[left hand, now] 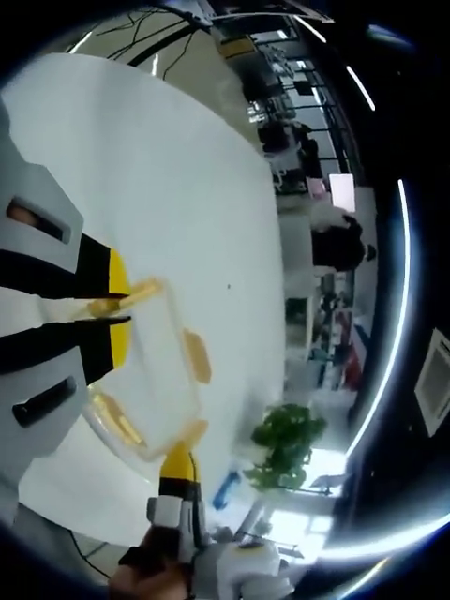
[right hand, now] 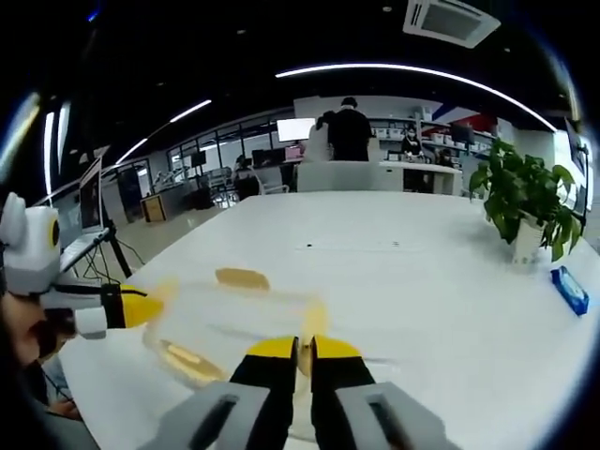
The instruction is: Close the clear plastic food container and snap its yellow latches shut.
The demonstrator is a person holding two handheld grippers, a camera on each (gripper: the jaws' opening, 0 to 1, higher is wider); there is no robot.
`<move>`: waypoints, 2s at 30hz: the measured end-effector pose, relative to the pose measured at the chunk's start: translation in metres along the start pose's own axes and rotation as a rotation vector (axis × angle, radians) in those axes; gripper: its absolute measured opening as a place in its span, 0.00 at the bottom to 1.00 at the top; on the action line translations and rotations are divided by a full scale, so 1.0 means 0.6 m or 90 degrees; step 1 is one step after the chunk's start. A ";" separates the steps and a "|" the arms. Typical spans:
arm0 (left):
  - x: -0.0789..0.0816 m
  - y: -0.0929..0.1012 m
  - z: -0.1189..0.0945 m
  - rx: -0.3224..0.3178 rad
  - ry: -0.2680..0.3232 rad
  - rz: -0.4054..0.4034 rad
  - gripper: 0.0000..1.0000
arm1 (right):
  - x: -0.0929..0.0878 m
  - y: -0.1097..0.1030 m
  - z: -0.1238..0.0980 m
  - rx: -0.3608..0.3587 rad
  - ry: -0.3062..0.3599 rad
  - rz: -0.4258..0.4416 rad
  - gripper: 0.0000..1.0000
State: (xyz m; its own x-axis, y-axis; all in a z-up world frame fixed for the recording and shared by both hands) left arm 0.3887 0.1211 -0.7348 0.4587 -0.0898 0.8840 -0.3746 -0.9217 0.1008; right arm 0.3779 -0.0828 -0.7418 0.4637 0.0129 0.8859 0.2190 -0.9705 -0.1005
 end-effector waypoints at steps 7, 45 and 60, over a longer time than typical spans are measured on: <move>0.006 0.029 0.018 -0.022 -0.001 0.005 0.04 | -0.001 0.031 -0.010 -0.018 -0.002 0.007 0.01; 0.002 0.109 0.058 -0.091 -0.027 0.044 0.05 | -0.022 0.113 -0.037 -0.085 -0.015 0.036 0.00; -0.020 0.113 0.057 -0.088 -0.039 0.035 0.06 | -0.039 0.115 -0.037 -0.083 -0.031 0.036 0.00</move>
State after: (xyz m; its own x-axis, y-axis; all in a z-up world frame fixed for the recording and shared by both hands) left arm 0.3853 0.0468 -0.7543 0.4812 -0.1649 0.8610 -0.5062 -0.8541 0.1193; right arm 0.3630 -0.1553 -0.7594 0.5138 -0.0341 0.8572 0.0788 -0.9931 -0.0867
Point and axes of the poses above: the point that each gripper's makers call its tool centre point, and the gripper's own axes: z roughly forward along the fingers, y roughly to its right, x roughly out of its top, the point moved 8 cm from there along -z, roughly backward along the fingers, and after that the axes turned 1 degree about -x, right-handed, at the moved point
